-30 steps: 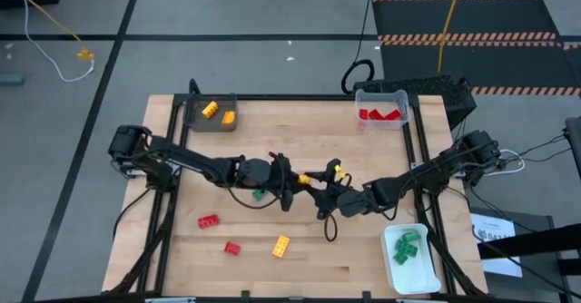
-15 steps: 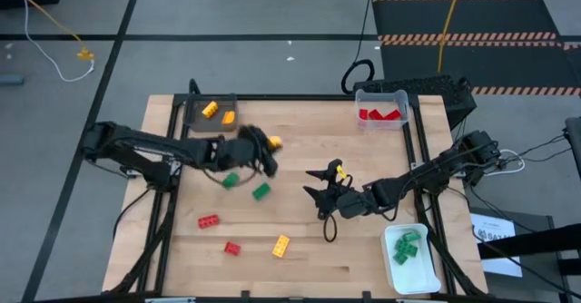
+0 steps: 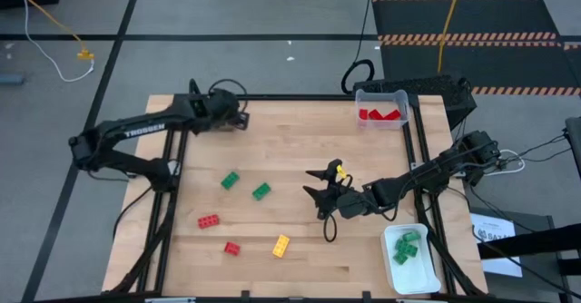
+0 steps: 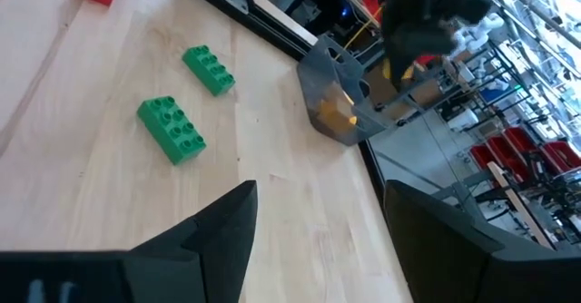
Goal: Sort & place blocks by color
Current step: Put the yellow gamepiece into the black bin
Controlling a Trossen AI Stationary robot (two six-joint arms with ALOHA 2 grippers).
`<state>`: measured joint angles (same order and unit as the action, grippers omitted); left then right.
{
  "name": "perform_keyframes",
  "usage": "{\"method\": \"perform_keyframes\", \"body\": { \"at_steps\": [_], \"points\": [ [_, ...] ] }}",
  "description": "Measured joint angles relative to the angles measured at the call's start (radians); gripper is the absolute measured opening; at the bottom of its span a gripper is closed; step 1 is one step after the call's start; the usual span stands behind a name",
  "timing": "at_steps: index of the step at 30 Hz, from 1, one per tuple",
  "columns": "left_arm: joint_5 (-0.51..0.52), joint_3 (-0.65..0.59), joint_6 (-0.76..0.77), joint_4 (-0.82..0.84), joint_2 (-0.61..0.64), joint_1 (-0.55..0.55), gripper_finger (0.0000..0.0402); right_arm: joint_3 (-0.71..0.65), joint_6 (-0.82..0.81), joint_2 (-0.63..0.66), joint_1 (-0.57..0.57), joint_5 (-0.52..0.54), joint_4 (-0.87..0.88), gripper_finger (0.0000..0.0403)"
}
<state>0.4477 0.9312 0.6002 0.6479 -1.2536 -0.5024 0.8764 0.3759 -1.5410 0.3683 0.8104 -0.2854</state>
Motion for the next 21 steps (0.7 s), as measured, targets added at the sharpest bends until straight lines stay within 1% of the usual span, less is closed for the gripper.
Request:
{"method": "perform_keyframes", "body": {
  "at_steps": [3,5,7,9,14,17,21],
  "points": [
    [-0.016,0.0,-0.022,0.023,-0.028,-0.086,0.0107,0.0,0.001,0.0,0.0,0.0,-0.002,0.0235],
    [-0.064,0.0,-0.024,0.036,-0.05,-0.133,0.01,0.0,0.002,0.0,0.0,0.0,-0.002,0.0235],
    [-0.098,0.0,-0.035,0.036,-0.075,-0.161,0.0098,0.0,0.002,0.0,0.0,0.0,-0.002,0.0235],
    [-0.108,0.0,-0.053,0.04,-0.098,-0.18,0.0103,0.0,0.002,0.0,0.0,0.0,-0.002,0.0235],
    [-0.107,0.0,-0.079,0.054,-0.15,-0.206,0.0153,0.0,0.002,0.0,0.0,0.0,-0.002,0.0235],
    [-0.108,0.0,-0.082,0.06,-0.176,-0.204,0.0186,0.0,0.002,0.0,0.0,0.0,-0.002,0.0235],
    [-0.108,0.0,-0.104,0.063,-0.192,-0.204,0.0218,0.0,0.002,-0.001,0.0,0.0,-0.002,0.0235]
  ]
}}
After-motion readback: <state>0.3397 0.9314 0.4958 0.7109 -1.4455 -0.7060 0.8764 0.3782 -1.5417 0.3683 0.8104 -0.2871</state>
